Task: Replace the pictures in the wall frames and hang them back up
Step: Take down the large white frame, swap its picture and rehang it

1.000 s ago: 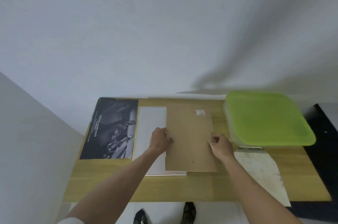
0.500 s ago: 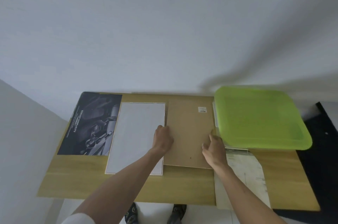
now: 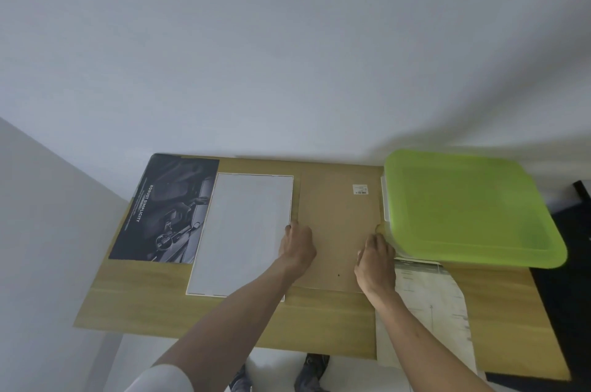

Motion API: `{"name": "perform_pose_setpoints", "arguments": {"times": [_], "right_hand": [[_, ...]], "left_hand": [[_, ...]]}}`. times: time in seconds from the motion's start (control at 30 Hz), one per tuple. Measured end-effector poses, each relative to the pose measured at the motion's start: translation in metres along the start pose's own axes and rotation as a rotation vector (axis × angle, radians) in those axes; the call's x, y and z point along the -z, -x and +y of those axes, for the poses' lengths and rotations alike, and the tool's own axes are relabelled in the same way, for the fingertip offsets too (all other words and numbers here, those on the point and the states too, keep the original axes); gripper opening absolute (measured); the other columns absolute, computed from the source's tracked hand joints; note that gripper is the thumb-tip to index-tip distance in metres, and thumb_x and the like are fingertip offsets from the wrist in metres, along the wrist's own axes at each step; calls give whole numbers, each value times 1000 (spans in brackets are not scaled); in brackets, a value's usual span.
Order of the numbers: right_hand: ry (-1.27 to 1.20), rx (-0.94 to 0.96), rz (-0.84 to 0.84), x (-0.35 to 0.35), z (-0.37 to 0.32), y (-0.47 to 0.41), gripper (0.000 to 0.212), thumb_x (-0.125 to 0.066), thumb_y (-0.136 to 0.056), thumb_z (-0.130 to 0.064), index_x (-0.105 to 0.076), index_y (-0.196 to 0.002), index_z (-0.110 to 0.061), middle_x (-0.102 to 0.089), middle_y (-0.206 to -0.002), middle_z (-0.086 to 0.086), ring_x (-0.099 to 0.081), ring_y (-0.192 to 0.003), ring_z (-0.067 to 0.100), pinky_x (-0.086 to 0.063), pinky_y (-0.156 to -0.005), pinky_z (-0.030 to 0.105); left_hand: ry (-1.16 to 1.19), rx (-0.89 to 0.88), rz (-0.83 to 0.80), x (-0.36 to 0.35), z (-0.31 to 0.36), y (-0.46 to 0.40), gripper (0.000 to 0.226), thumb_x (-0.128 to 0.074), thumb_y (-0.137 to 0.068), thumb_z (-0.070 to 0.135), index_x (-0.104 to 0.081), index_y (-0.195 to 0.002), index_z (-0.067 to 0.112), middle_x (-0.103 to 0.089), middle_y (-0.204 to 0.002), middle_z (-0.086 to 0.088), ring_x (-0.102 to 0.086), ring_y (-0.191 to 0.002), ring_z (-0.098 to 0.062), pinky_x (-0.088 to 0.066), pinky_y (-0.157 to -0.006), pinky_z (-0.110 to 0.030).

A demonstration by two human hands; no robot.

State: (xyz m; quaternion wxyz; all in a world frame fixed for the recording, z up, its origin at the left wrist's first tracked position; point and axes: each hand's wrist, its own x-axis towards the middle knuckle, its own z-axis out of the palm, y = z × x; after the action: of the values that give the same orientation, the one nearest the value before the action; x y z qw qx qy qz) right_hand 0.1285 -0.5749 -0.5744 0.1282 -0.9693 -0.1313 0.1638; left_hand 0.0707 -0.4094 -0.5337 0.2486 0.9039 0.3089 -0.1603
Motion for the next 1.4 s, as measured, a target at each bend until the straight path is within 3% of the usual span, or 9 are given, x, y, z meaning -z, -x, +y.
{"name": "perform_pose_setpoints", "arguments": {"times": [0.13,0.3,0.43,0.57,0.77,1.03,1.2,1.33,1.4], "right_hand": [[78,22,21,5,-8,3,44,-53,-97,-18,-45,-139,-3,-45,-141,11,-38,-132,29,-41,-107,36],[24,193,77,10,-42,12,45,-53,-98,-25,-48,-139,-5,-49,-139,16,-43,-129,33,-44,-104,39],[-63,283,-8,4,-87,23,50,-48,-101,-31,-40,-146,-10,-41,-147,13,-37,-136,30,-40,-109,37],[-25,318,-93,-11,-131,38,54,-44,-102,-37,-32,-149,-14,-38,-146,11,-36,-134,29,-38,-110,37],[135,197,-141,-42,-168,55,63,-35,-102,-45,-24,-151,-7,-32,-150,14,-35,-134,31,-37,-109,38],[-12,-13,-255,-52,-193,64,71,-32,-102,-49,-12,-157,-9,4,-163,15,-2,-151,34,-15,-122,42],[-69,19,-184,-50,-200,68,57,-38,-101,-48,-34,-151,-20,-10,-162,14,-13,-148,34,-22,-120,40],[-298,29,6,-51,-204,68,26,-52,-95,-33,-60,-109,-12,-59,-125,12,-49,-125,34,-42,-101,40],[-513,-70,27,-46,-207,70,31,-58,-93,-28,-60,-120,-13,-64,-121,5,-57,-119,28,-46,-97,36]], "left_hand": [[-6,-80,43,0,-9,1,8,-49,-86,-4,-54,-82,-1,-51,-114,-16,-59,-87,-34,-55,-75,-43],[13,-164,178,20,-48,6,38,-54,-92,11,-55,-130,7,-46,-138,-9,-52,-120,-28,-52,-87,-40],[-50,-146,230,45,-103,10,51,-59,-95,27,-43,-141,12,-37,-151,-9,-39,-135,-27,-46,-101,-38],[-87,-108,141,60,-162,16,73,-58,-94,41,-24,-151,10,-17,-161,-12,-17,-148,-30,-24,-118,-41],[-213,-128,-47,59,-221,25,114,-54,-85,66,8,-153,0,18,-160,-17,16,-149,-30,3,-122,-39],[-148,-162,-80,54,-231,26,118,-61,-83,61,11,-152,-2,19,-160,-17,18,-148,-28,6,-120,-35],[-78,-160,-48,49,-235,28,117,-64,-83,58,11,-152,1,20,-160,-14,20,-148,-26,7,-121,-35],[-43,-162,-30,48,-236,29,117,-65,-82,57,11,-153,2,18,-161,-13,19,-148,-25,7,-122,-37],[-31,-165,-28,48,-236,29,117,-65,-82,57,11,-152,2,19,-161,-13,20,-148,-25,7,-122,-37]]}}
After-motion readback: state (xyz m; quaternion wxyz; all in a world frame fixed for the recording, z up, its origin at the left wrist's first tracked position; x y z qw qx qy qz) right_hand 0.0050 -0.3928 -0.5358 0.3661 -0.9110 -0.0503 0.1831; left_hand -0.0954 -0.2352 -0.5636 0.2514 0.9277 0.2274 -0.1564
